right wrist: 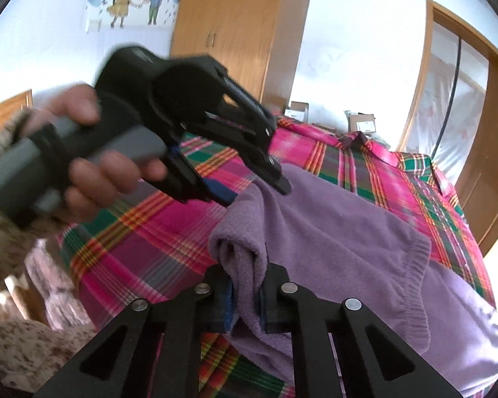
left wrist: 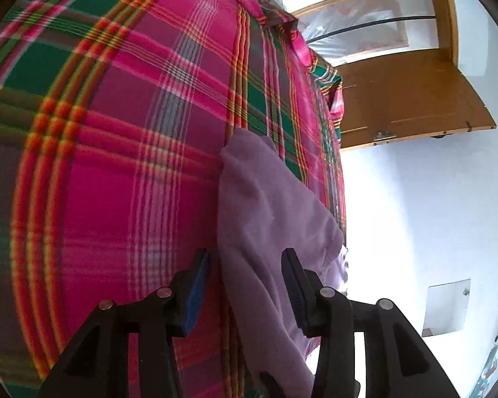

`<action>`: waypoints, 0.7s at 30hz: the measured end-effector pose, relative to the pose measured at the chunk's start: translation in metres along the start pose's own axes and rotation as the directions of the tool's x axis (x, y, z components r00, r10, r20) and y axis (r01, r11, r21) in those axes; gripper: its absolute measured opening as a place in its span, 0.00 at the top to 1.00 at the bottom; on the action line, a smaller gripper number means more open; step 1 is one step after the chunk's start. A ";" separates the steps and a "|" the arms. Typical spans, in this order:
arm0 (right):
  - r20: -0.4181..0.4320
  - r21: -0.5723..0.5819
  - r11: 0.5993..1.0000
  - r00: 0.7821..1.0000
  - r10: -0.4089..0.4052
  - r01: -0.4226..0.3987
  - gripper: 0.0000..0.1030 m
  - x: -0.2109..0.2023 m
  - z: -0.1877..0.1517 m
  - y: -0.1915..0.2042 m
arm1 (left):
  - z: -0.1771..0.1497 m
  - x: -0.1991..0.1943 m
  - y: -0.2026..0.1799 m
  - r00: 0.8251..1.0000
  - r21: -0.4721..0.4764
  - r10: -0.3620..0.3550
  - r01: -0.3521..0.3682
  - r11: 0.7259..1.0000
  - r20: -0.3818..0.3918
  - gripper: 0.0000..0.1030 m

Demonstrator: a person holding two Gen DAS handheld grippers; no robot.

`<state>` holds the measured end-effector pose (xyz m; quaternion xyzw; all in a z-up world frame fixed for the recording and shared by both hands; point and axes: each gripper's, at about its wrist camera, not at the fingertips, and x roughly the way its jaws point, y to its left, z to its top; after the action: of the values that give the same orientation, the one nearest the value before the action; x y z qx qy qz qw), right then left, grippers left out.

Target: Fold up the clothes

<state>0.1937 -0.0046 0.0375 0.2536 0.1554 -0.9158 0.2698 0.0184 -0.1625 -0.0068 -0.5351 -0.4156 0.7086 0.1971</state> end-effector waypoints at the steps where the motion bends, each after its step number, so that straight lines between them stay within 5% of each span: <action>1: 0.000 0.003 1.000 1.000 0.003 -0.003 0.89 -0.002 -0.001 0.000 | 0.002 0.006 -0.001 1.000 -0.006 -0.007 0.007 1.000 -0.013 0.57; 7: -0.012 0.015 0.999 1.000 0.029 -0.029 0.89 -0.004 -0.002 0.000 | 0.015 0.027 -0.001 0.999 -0.017 -0.020 0.019 1.000 -0.046 0.61; 13: -0.023 0.013 0.999 0.999 0.038 -0.038 0.89 0.004 0.006 0.004 | 0.023 0.032 -0.002 0.999 0.016 -0.037 0.037 0.999 -0.033 0.87; 21: -0.036 0.007 0.998 0.997 0.065 -0.064 0.89 0.019 0.022 0.012 | 0.028 0.017 0.009 0.997 0.023 -0.081 0.081 0.996 -0.004 0.90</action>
<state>0.1779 -0.0313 0.0434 0.2756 0.1492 -0.9024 0.2956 -0.0116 -0.1659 -0.0221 -0.5167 -0.4283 0.7039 0.2326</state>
